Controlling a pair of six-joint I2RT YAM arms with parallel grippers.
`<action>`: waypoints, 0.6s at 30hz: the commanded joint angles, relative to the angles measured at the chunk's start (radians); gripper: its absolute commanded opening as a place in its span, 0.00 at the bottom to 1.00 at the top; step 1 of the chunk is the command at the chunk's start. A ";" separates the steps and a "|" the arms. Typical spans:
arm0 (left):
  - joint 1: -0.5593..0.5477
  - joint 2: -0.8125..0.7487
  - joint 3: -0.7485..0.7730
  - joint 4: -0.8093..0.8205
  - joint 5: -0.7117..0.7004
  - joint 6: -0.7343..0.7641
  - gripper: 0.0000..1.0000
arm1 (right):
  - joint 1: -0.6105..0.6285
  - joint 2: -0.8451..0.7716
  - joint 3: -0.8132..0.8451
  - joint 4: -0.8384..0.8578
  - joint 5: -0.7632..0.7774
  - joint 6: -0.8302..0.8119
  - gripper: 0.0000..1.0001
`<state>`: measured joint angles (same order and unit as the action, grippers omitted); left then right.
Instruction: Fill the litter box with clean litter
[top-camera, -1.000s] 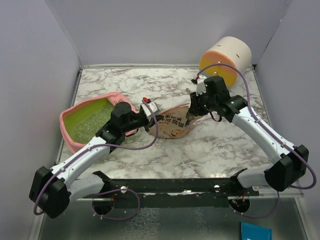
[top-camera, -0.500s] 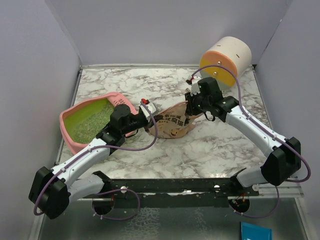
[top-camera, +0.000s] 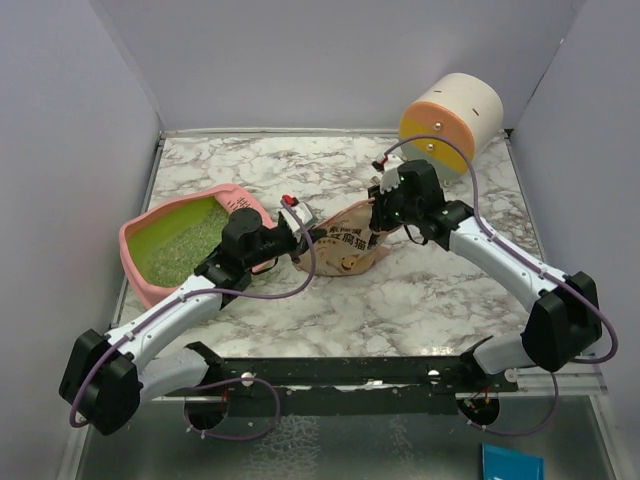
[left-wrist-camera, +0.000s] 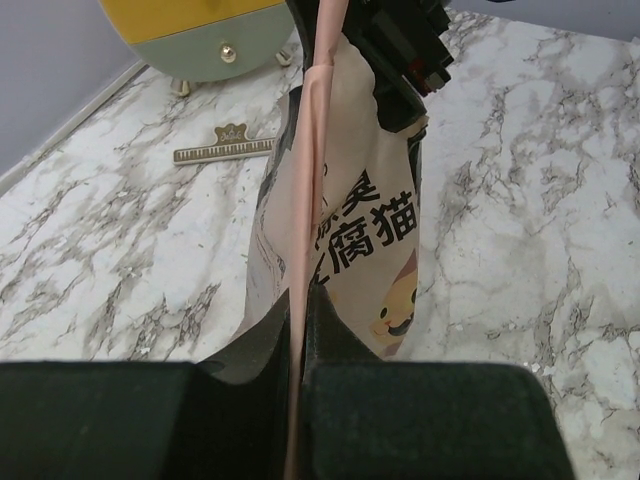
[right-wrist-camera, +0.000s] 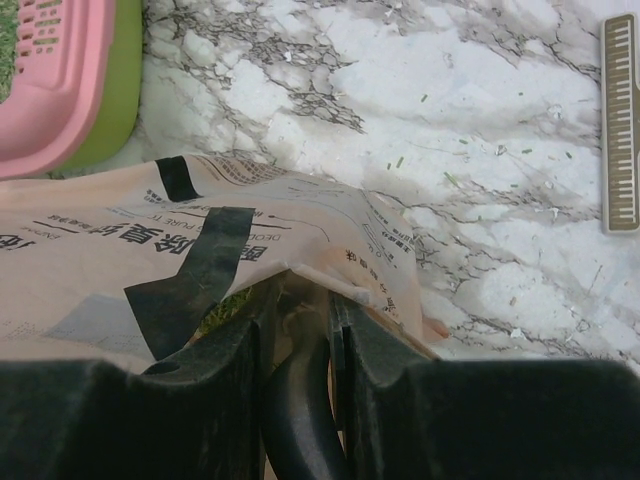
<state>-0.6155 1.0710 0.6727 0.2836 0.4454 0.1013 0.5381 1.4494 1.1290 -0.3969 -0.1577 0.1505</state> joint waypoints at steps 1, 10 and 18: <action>-0.008 0.000 0.022 0.166 0.039 -0.026 0.00 | 0.013 0.108 -0.113 -0.042 -0.080 -0.012 0.01; -0.008 0.045 0.028 0.186 0.037 -0.041 0.00 | 0.013 0.124 -0.168 0.046 -0.211 0.024 0.01; -0.007 0.084 0.050 0.210 0.034 -0.054 0.00 | 0.009 0.136 -0.241 0.191 -0.299 0.104 0.01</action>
<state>-0.6155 1.1446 0.6758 0.3759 0.4454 0.0654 0.5106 1.4921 1.0088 -0.1318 -0.3161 0.1921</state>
